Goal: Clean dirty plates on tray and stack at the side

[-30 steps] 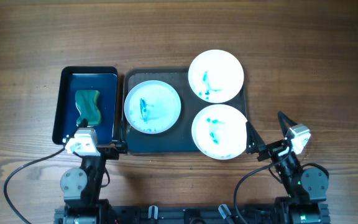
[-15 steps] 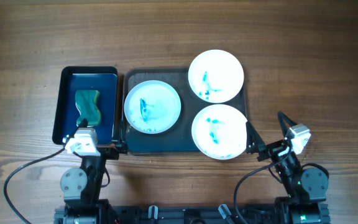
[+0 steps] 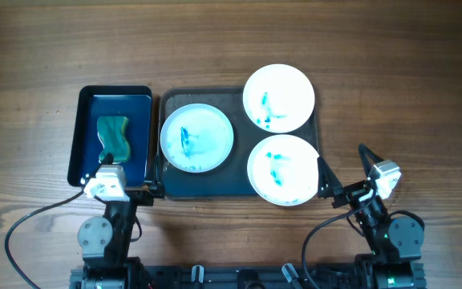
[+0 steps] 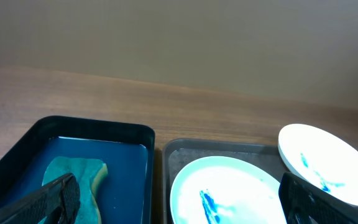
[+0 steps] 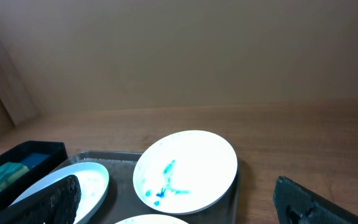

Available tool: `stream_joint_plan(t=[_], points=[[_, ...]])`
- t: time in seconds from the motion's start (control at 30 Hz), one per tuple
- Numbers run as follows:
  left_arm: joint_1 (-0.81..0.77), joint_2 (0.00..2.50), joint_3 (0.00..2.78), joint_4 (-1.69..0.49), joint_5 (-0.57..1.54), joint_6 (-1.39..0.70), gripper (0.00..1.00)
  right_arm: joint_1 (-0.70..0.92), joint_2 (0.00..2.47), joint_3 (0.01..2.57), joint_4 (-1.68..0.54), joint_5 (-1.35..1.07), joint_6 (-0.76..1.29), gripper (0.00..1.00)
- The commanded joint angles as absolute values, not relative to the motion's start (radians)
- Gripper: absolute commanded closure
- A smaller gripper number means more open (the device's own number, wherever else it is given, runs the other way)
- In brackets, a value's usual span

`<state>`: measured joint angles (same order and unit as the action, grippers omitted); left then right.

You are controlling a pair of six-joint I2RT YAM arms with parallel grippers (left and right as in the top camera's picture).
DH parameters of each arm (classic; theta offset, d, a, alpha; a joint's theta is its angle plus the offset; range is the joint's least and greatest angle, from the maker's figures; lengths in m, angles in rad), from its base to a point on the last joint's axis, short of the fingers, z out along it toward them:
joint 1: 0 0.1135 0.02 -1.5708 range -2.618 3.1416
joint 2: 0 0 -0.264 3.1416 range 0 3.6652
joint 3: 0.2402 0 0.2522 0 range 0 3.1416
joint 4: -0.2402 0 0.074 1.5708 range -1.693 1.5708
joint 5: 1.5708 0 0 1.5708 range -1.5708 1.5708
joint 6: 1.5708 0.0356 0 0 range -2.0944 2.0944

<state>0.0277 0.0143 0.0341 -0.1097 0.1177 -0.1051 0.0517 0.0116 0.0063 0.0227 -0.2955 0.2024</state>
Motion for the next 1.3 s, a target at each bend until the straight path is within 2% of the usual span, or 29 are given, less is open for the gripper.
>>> stream_joint_plan(t=[0.0,0.57,0.7,0.83,0.9,1.1,1.17,1.27], points=[[0.023,0.006,0.024,-0.105,0.108,-0.082,0.0,0.053,0.007,0.005,0.025,-0.312,0.186,0.0],[0.024,0.006,0.027,-0.101,0.058,-0.082,0.0,0.053,0.007,0.006,0.037,-0.304,0.183,0.0],[0.024,0.038,0.113,-0.149,0.059,-0.09,0.0,0.053,0.046,0.062,0.028,-0.323,0.182,0.0],[0.024,0.204,0.339,-0.302,0.071,-0.117,0.0,0.053,0.234,0.236,0.009,-0.358,0.167,0.0],[0.024,0.305,0.464,-0.399,0.083,-0.12,0.0,0.053,0.364,0.364,-0.07,-0.383,0.153,0.0],[0.024,0.742,0.961,-0.844,0.101,-0.12,0.0,0.053,0.878,0.96,-0.629,-0.406,0.06,0.0],[0.024,0.904,1.093,-0.959,0.257,-0.12,0.0,0.053,1.022,1.129,-0.784,-0.405,0.053,0.0],[0.024,1.027,1.126,-0.958,0.465,-0.12,0.0,0.053,1.139,1.18,-0.794,-0.433,0.129,0.0]])
